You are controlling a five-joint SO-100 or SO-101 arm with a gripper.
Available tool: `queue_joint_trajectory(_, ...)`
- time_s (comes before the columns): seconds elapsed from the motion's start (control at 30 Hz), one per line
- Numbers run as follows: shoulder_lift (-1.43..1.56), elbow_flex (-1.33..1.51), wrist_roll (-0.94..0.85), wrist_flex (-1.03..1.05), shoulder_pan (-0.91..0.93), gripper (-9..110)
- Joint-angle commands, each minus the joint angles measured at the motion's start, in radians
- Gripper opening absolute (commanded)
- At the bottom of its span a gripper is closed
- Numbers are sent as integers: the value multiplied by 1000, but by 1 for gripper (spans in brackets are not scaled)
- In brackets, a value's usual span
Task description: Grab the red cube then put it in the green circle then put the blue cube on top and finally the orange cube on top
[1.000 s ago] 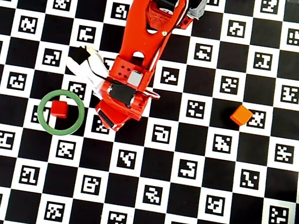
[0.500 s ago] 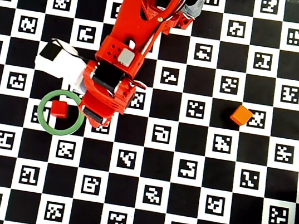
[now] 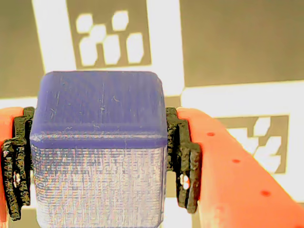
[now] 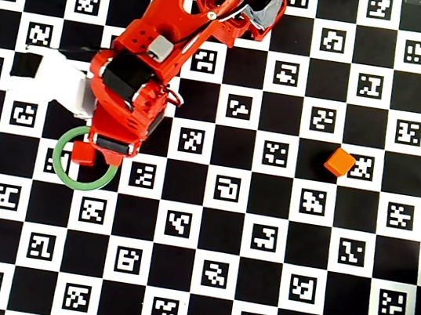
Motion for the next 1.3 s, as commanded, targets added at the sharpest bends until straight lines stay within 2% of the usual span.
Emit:
queue_joint_trajectory(0.0, 5, -98, -94, 44, 35, 3)
queue_joint_trajectory(0.17, -32, -107, -198, 3, 86, 3)
queue_joint_trajectory(0.47, -144, -156, -259, -48, 147, 3)
queue_joint_trajectory(1.27, -299, -187, -255, -181, 118, 3)
